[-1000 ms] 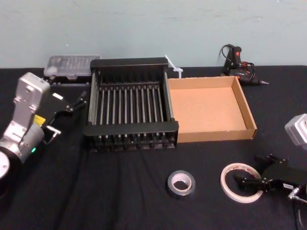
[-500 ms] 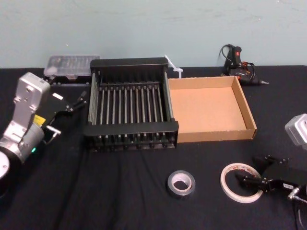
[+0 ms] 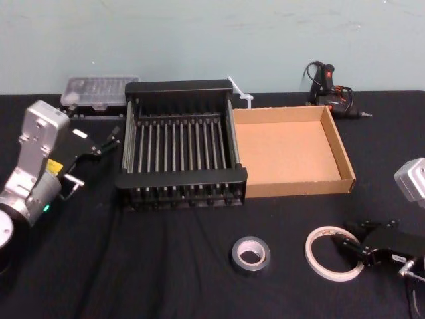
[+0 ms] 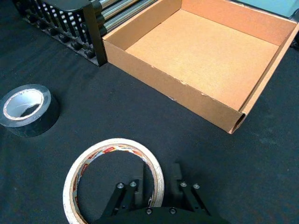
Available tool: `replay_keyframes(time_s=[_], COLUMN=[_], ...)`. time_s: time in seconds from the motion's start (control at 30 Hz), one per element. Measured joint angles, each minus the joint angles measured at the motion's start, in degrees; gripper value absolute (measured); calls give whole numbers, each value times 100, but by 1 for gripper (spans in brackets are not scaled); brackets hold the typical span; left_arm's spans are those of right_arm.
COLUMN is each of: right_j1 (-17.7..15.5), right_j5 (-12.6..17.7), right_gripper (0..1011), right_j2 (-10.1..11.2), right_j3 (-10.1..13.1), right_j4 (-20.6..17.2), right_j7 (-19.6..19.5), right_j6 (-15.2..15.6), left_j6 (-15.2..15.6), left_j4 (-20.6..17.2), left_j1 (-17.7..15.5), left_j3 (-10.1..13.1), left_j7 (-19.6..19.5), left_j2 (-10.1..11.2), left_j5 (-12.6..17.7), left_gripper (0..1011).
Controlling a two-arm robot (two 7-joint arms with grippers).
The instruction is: Pick up the white tape and place it into the black box , Pick up the silver tape and place it into the brown box.
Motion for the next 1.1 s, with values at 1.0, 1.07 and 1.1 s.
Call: replay_keyframes(time_s=[1.0,1.07,1.1], right_j1=[-4,-4,0], right_j5=[82,124,167], right_gripper=[95,96,95], right_j2=[9,16,21], right_j3=[83,119,159], right_j4=[-28,-50,-71], right_j7=[4,4,3], right_j6=[24,32,36], left_j6=[0,0,0], left_j4=[0,0,0], left_j1=[0,0,0], left_j3=[0,1,0], left_j7=[0,0,0], left_j2=[0,0,0], left_j5=[0,0,0], left_gripper=[1001,1001,1001])
